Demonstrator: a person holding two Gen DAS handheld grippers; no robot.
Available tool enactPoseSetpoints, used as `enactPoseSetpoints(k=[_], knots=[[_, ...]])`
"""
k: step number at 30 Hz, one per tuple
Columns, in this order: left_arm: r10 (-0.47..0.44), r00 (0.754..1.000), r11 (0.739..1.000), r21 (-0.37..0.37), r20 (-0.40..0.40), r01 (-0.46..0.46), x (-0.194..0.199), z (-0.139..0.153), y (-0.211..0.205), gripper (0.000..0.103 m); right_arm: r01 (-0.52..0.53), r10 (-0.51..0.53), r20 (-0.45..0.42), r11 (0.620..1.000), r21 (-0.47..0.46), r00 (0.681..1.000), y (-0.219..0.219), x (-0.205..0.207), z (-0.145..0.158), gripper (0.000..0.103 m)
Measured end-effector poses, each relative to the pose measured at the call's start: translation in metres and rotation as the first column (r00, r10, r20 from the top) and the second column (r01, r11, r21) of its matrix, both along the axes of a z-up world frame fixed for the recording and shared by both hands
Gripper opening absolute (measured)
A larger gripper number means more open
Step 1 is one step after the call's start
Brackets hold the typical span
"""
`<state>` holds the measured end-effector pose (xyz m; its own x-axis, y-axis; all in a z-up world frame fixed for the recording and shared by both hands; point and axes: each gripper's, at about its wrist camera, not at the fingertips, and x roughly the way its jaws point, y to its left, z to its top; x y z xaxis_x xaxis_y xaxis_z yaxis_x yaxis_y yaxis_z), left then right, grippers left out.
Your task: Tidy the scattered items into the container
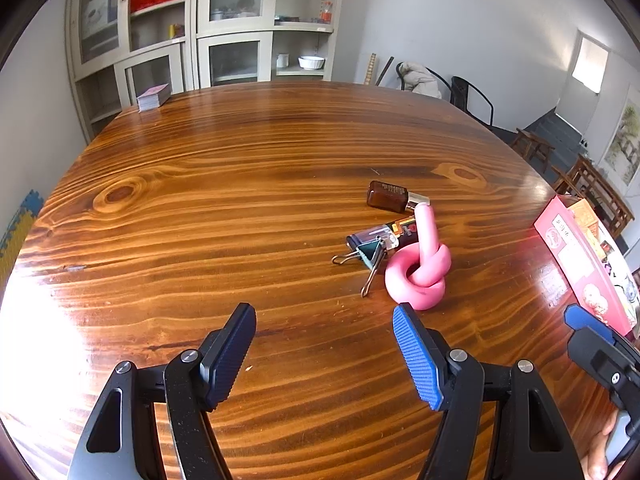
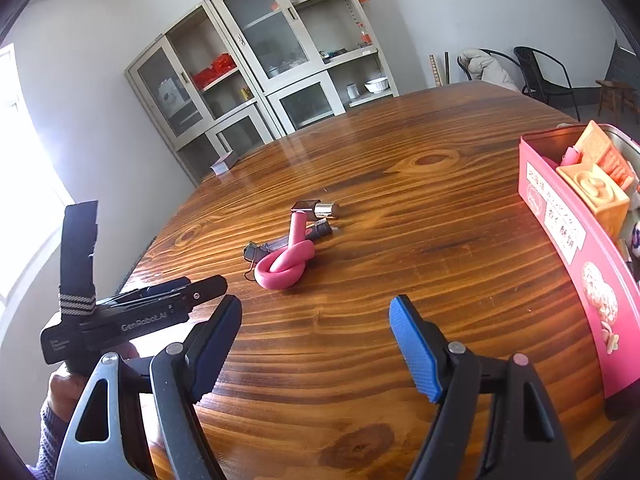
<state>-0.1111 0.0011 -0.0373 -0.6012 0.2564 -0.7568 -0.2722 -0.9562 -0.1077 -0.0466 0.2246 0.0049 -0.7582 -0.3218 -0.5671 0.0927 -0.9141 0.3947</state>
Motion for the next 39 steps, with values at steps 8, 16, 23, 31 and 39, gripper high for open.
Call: enactPoseSetpoints(k=[8,16,23,31,39], knots=[[-0.056,0.998,0.998,-0.036,-0.004,0.056,-0.033,-0.004,0.024,0.042,-0.005,0.005,0.011,1.0,0.009,1.0,-0.001,0.001,-0.002,0.08],[-0.102,0.994,0.994,-0.021,0.033,0.103,-0.056,-0.017,0.032,0.018,-0.007,0.006,0.025,1.0,0.026,1.0,-0.001,-0.003,-0.005,0.08],[-0.087,0.996,0.996,-0.028,0.0,0.087,-0.064,-0.01,0.028,0.018,-0.005,0.004,0.033,0.999,0.042,0.999,-0.005,-0.008,-0.007,0.08],[-0.102,0.995,0.994,-0.05,-0.004,0.101,-0.07,-0.006,0.031,0.026,-0.014,0.012,0.044,0.999,0.049,0.999,-0.01,-0.011,-0.008,0.08],[-0.048,0.998,0.998,-0.047,-0.048,0.046,-0.075,-0.001,0.024,0.074,-0.022,0.02,0.043,0.999,0.046,0.999,-0.011,-0.011,-0.006,0.08]])
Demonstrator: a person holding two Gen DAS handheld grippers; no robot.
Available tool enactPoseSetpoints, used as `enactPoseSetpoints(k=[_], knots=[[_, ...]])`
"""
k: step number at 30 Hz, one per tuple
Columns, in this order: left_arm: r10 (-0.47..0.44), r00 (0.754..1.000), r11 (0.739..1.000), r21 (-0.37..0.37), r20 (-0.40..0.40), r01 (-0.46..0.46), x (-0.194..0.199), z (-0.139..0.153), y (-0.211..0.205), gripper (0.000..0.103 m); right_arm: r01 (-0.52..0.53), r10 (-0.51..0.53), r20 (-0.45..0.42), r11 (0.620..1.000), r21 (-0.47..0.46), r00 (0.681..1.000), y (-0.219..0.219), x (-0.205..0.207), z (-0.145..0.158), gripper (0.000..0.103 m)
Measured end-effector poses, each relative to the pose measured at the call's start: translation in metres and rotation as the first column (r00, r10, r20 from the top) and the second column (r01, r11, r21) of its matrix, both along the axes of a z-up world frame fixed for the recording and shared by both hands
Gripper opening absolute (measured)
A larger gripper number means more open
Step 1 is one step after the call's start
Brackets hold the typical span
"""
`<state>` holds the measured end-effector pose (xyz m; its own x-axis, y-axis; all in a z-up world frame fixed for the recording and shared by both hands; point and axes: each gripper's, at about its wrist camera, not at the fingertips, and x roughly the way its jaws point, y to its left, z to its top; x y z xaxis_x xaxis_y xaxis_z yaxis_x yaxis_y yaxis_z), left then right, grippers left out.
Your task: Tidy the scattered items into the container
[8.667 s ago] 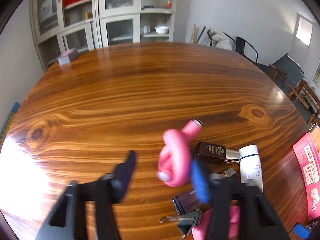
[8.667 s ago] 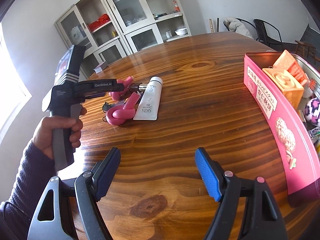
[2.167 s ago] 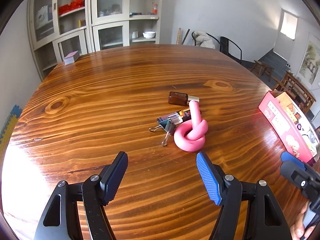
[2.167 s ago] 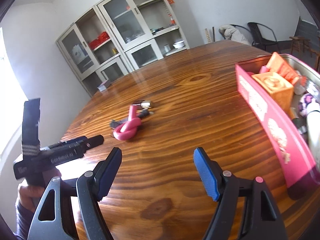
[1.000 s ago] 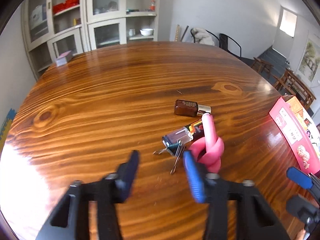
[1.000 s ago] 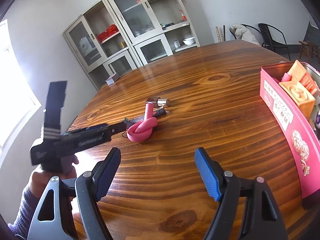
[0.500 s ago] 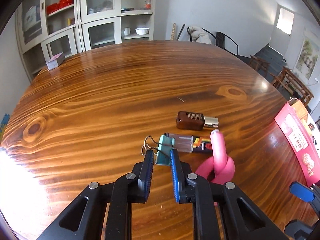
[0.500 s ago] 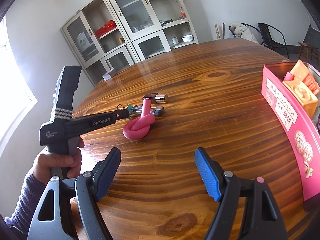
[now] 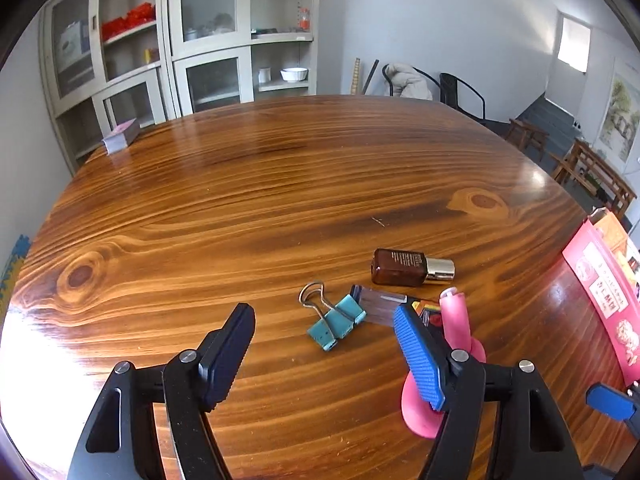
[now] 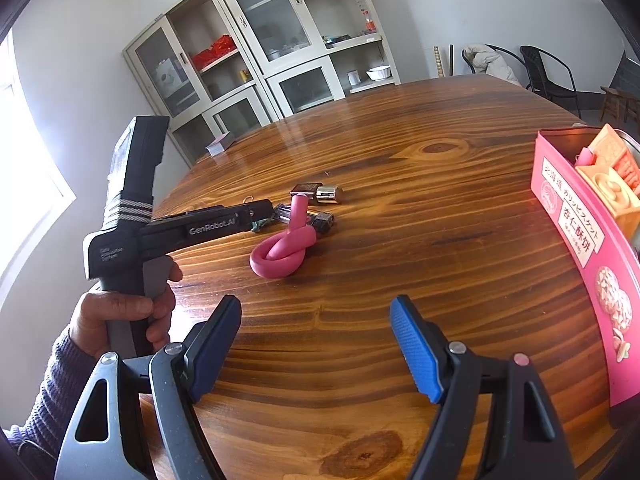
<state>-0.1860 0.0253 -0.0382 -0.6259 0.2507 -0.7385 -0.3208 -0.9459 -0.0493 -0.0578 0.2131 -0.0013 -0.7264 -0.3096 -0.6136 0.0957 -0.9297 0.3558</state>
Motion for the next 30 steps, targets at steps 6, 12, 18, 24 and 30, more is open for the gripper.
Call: enactPoseSetpoints(k=[6,12,18,24,30], knots=[[0.045,0.998,0.999,-0.006,0.042,-0.045,-0.014,-0.007,0.008,0.07,-0.011,0.011,-0.003,1.0,0.004,1.0,-0.003,0.001,0.0,0.08],[0.022,0.998,0.999,0.027,0.066,-0.024,-0.014,-0.01,0.005,0.029,-0.023,0.023,-0.002,1.0,0.015,1.0,-0.007,0.001,0.0,0.08],[0.039,0.997,0.995,0.085,0.059,-0.044,-0.01,0.002,-0.018,0.007,-0.044,0.044,0.029,0.999,-0.008,0.999,-0.013,-0.014,-0.001,0.08],[0.058,0.996,0.989,0.129,0.071,-0.067,-0.012,0.008,-0.037,0.007,-0.091,0.09,0.047,0.996,0.025,0.995,-0.035,-0.042,0.003,0.08],[0.096,0.989,0.976,0.183,0.113,-0.116,-0.02,0.011,-0.053,0.007,-0.09,0.086,0.086,0.995,0.042,0.993,-0.047,-0.071,-0.005,0.08]])
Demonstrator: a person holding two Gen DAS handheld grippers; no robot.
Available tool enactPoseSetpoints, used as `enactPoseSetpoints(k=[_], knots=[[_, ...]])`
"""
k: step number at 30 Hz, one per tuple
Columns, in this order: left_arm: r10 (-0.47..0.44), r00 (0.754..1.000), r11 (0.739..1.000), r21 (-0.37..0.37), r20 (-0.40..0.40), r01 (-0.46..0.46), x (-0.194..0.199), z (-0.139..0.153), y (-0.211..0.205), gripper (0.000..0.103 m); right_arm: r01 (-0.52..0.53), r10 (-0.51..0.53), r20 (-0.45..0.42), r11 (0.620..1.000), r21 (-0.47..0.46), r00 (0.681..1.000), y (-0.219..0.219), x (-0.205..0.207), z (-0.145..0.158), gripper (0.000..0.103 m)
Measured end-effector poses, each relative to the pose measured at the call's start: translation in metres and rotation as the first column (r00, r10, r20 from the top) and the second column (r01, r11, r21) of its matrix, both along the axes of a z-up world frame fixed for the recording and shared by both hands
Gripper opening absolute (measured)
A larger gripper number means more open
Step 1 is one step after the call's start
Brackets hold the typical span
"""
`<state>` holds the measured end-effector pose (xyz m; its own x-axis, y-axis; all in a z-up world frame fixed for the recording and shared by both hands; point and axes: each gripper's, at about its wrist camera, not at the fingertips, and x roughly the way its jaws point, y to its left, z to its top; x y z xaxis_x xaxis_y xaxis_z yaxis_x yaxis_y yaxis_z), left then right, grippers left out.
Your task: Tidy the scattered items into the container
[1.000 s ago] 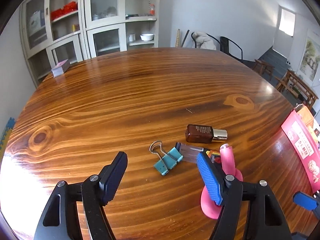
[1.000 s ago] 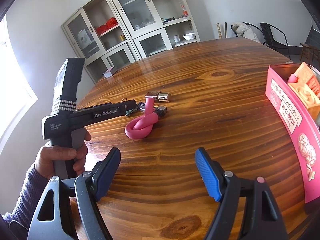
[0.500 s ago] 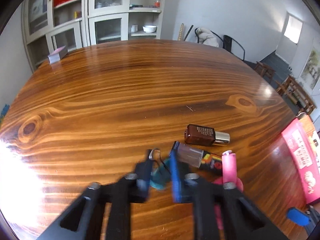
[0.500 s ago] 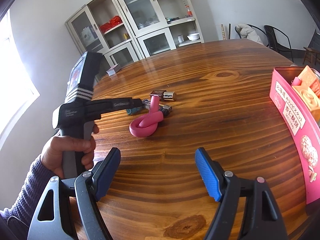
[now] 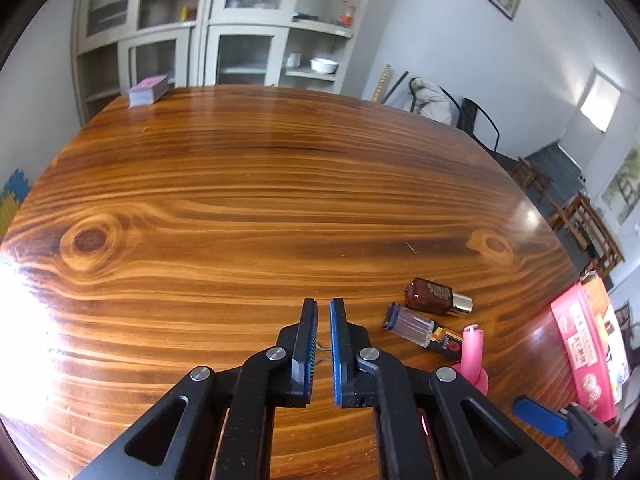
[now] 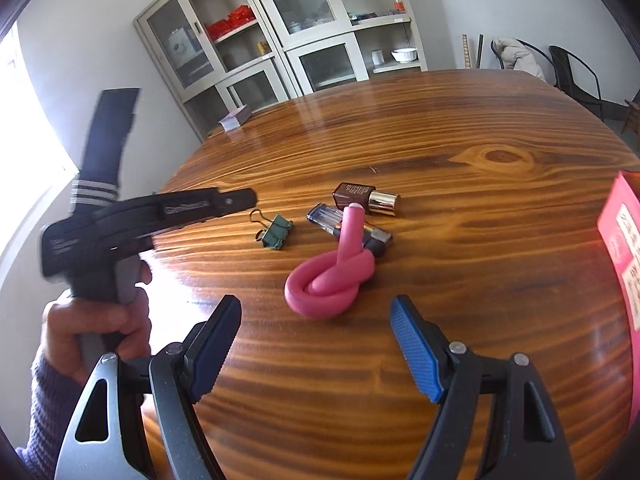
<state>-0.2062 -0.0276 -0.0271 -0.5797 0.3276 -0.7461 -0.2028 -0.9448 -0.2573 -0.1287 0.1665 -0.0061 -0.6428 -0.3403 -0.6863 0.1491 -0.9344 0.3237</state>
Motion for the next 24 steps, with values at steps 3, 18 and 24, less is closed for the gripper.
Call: enactPoseSetpoints(k=[3,18,24], knots=[[0.009,1.0,1.0,0.019,0.012,-0.009,-0.003,0.0,-0.007,0.007,-0.001,0.001,0.029,1.0,0.002,1.0,-0.004,-0.015,-0.006,0.08],[-0.074,0.986,0.987,-0.149,-0.148,0.052,0.028,0.013,0.023,0.097,0.01,-0.014,0.041,0.995,0.103,0.999,0.012,0.004,-0.016,0.061],[-0.116,0.984,0.963,-0.258,-0.134,0.078,0.029,-0.009,0.044,0.096,0.023,-0.023,-0.005,0.998,0.066,1.0,0.024,0.033,-0.008,0.061]])
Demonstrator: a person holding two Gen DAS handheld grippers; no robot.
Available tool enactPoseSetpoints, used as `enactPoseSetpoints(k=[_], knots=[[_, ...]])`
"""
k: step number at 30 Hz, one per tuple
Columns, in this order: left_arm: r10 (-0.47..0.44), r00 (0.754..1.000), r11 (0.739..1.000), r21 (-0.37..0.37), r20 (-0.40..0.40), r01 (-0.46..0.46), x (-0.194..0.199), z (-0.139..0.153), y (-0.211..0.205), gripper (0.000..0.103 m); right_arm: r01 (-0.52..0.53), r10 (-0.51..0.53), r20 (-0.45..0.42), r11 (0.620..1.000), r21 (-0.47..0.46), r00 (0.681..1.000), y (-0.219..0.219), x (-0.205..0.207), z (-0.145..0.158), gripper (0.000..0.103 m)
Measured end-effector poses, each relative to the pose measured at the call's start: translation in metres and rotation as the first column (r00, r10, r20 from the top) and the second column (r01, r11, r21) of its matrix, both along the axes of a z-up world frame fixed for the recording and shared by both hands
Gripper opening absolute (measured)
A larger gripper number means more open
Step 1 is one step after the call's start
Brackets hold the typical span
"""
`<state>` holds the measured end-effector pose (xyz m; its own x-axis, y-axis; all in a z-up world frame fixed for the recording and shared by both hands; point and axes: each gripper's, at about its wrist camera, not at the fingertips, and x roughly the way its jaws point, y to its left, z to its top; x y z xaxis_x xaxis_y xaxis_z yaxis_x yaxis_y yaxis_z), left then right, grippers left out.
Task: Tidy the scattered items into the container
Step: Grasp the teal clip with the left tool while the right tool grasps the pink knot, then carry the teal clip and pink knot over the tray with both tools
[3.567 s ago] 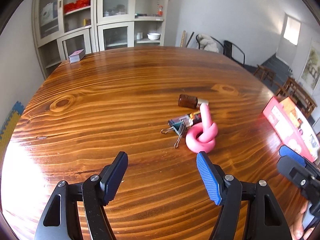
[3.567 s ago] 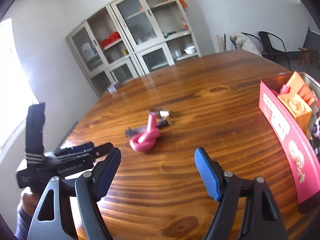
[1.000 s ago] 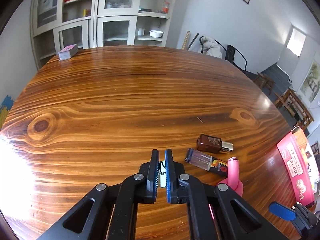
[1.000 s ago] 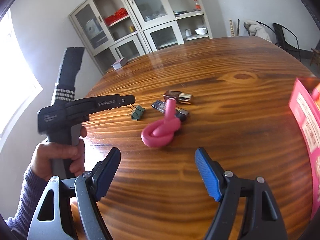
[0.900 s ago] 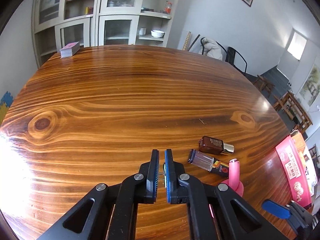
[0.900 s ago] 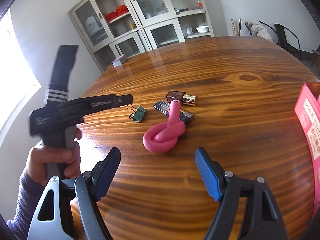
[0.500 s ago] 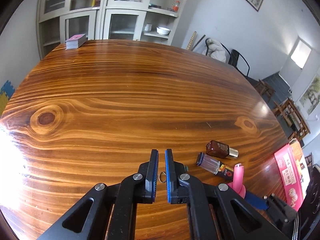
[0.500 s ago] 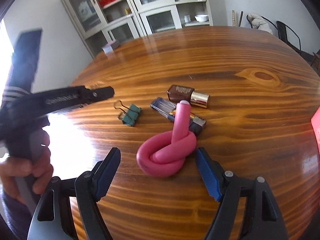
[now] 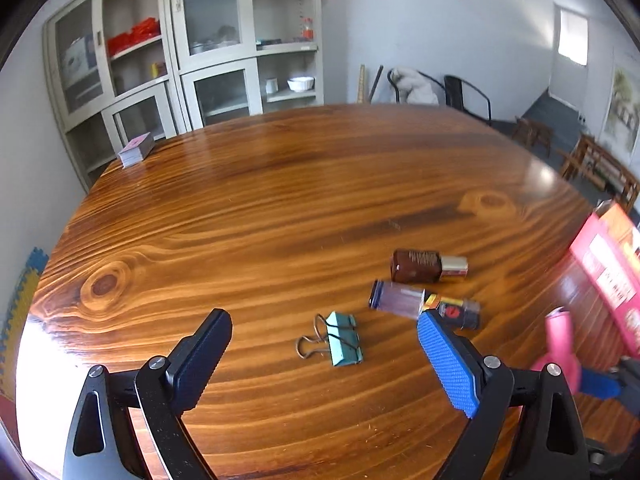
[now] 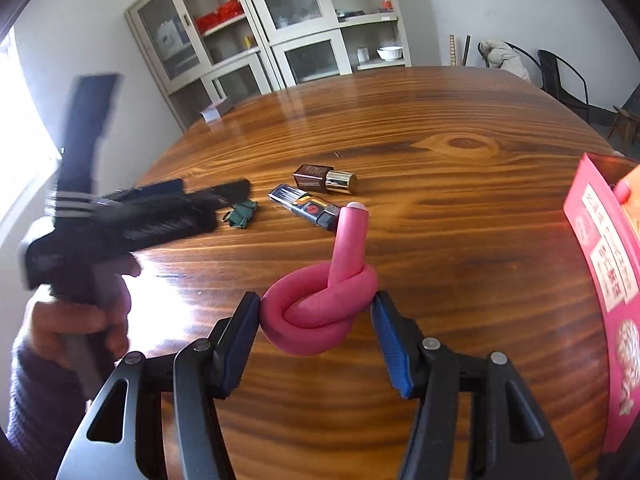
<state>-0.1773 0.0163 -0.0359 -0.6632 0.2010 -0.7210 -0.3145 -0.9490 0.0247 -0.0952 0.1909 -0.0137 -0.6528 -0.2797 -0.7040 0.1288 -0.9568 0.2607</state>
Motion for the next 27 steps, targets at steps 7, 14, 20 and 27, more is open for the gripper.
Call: enactPoseSetpoints(k=[7,14,20,27], knots=[[0.007,0.999,1.0,-0.026,0.037,-0.006,-0.009,-0.014,0.006,0.06,-0.024,0.024,0.015,1.0,-0.002,1.0,-0.005,-0.002,-0.001,0.061],[-0.009,0.996,1.0,-0.001,0.093,0.009,-0.012,-0.02,0.008,0.039,-0.029,0.029,0.001,1.0,0.001,1.0,-0.006,0.001,0.001,0.061],[-0.018,0.997,1.0,0.025,0.078,0.016,-0.002,-0.017,0.014,0.018,0.0,0.0,-0.038,1.0,0.004,0.999,0.0,0.005,0.008,0.061],[-0.005,0.998,0.998,0.06,0.07,0.001,0.007,-0.008,0.01,0.018,0.026,-0.027,-0.051,0.999,-0.024,0.998,0.009,0.006,0.012,0.061]])
